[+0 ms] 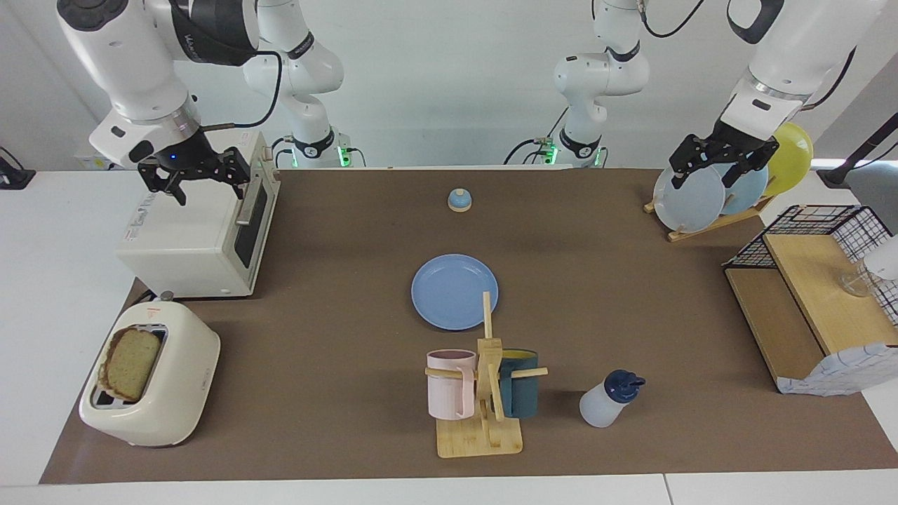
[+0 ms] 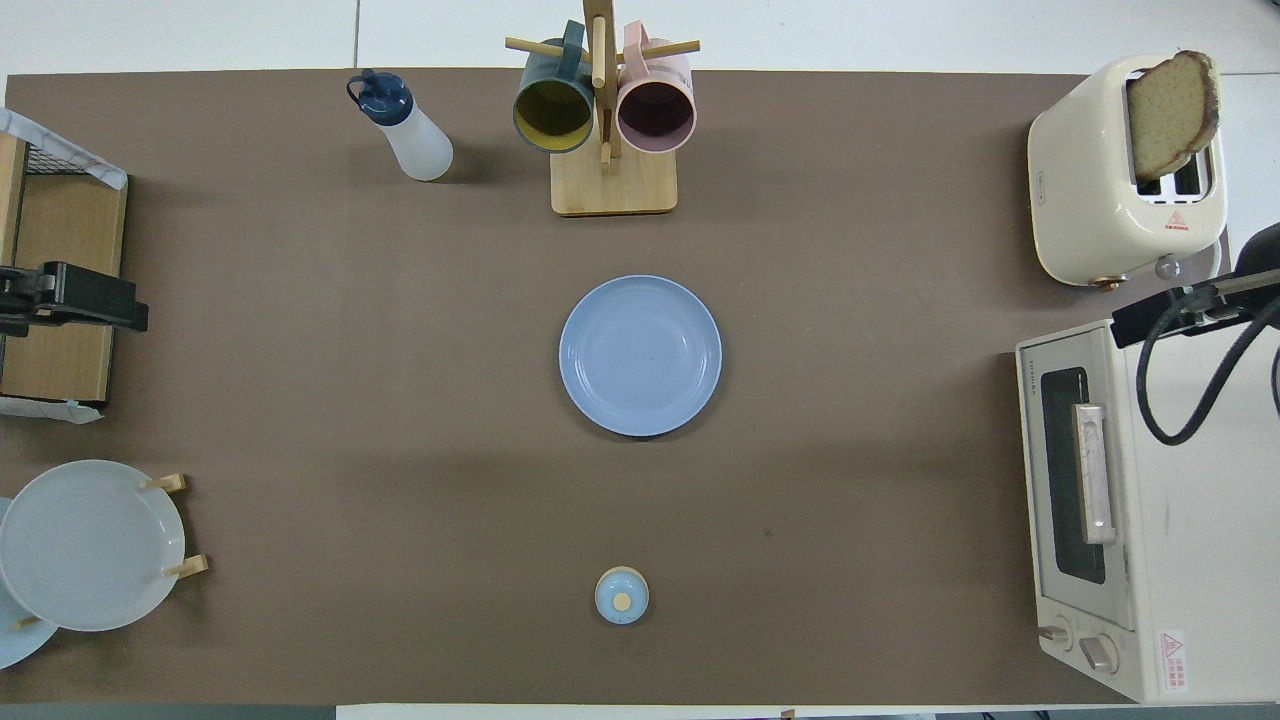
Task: Put bread on plate and add seasoning
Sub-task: 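Move the left gripper toward the white seasoning bottle near the mug rack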
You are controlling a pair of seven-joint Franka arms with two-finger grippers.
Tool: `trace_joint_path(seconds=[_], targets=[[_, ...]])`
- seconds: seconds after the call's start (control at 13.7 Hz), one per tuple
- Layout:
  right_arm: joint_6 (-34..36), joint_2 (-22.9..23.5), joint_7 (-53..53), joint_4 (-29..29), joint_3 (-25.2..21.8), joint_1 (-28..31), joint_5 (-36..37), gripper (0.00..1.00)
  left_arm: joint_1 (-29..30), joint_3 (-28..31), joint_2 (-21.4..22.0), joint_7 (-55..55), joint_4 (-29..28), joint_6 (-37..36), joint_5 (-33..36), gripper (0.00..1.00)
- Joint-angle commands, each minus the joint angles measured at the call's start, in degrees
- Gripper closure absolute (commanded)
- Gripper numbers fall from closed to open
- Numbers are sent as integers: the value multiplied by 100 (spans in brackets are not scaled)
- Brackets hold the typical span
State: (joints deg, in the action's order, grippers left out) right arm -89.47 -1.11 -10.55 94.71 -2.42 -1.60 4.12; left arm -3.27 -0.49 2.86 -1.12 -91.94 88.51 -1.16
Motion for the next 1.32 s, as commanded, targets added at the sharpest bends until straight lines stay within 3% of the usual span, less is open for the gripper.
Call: trace_joint_path(seconds=[0.0, 0.59, 0.81, 0.95, 1.1, 1.25], targets=[[17, -100, 62, 74, 22, 72, -131, 0, 37, 14, 83, 42, -96, 44, -68, 0], [-79, -91, 53, 74, -4, 107, -122, 0, -24, 5, 83, 7, -96, 26, -68, 0], [-1288, -83, 106, 275, -22, 151, -122, 0, -51, -21, 153, -11, -236, 113, -69, 0], [-2079, -100, 114, 556, -22, 353, -122, 0, -225, -48, 180, 24, -455, 725, -69, 0], [-3238, -188, 88, 1047, -22, 476, -122, 0, -437, -39, 451, 16, -1182, 1595, -69, 0], [-3770, -197, 106, 1234, -31, 538, -122, 3, -612, -48, 672, -115, -1930, 2448, -69, 0]])
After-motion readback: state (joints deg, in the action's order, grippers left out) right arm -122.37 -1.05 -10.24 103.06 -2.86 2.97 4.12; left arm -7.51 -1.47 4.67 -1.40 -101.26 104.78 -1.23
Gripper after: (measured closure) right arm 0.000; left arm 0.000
